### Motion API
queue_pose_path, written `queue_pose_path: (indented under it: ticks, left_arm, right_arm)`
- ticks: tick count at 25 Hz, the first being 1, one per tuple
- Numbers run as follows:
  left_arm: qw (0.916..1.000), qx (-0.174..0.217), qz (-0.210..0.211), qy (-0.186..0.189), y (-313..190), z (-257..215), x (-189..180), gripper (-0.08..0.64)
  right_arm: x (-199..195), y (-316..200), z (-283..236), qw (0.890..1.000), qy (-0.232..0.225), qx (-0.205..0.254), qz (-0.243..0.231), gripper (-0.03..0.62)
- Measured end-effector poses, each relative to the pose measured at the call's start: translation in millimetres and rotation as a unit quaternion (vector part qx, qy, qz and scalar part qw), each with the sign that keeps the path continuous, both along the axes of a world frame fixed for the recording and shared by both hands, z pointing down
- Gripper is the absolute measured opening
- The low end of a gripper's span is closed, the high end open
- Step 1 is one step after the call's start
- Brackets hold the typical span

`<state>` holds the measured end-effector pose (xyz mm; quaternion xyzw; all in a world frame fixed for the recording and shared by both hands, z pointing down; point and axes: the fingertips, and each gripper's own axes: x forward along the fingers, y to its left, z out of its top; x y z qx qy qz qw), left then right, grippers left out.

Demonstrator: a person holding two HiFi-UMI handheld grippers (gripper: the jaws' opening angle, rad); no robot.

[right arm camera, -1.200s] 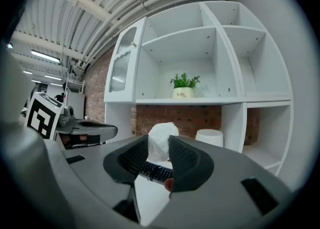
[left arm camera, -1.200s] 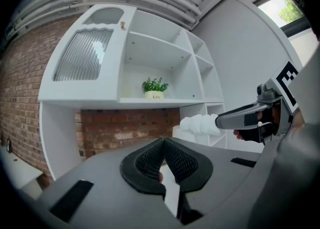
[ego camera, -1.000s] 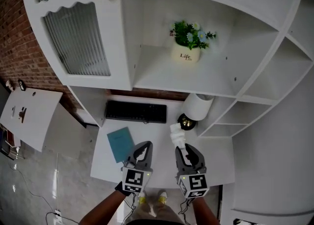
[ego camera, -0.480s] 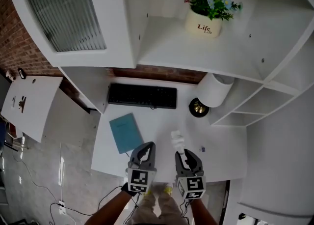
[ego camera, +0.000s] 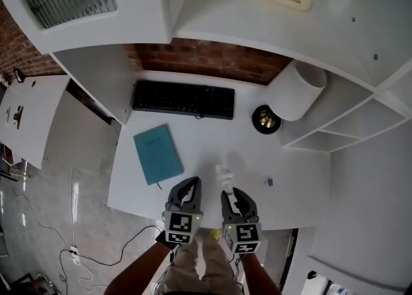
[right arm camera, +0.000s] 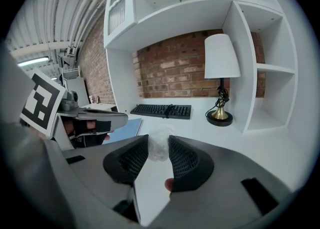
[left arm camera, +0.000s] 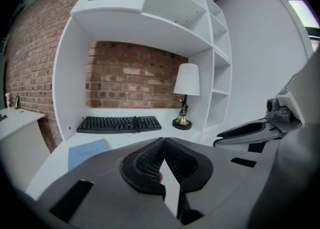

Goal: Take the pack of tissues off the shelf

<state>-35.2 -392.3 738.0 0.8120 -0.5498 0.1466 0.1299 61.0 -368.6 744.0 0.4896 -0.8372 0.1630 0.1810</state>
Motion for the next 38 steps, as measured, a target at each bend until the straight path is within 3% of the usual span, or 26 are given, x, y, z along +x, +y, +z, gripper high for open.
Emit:
queue_pose_path:
  ticks: [9, 20, 28, 38]
  left_arm:
    - [0.9992, -0.03, -0.026, 0.004, 0, 44, -8, 0.018]
    - [0.9948, -0.077, -0.06, 0.03, 11, 73, -7, 0.018]
    - [0.9923, -0.111, -0.044, 0.033, 42, 89, 5, 0.018]
    - [0.992, -0.118, -0.033, 0.033, 51, 93, 13, 0.018]
  right_arm:
    - [4, -2, 57, 0.999, 0.008, -0.051, -0.001, 0.13]
    - [4, 8, 87, 0.995, -0.002, -0.096, 0.004, 0.13]
    - [2, 16, 99, 0.992, -0.007, -0.127, -0.001, 0.135]
    - [2, 19, 110, 0.99, 0.007, -0.142, -0.006, 0.15]
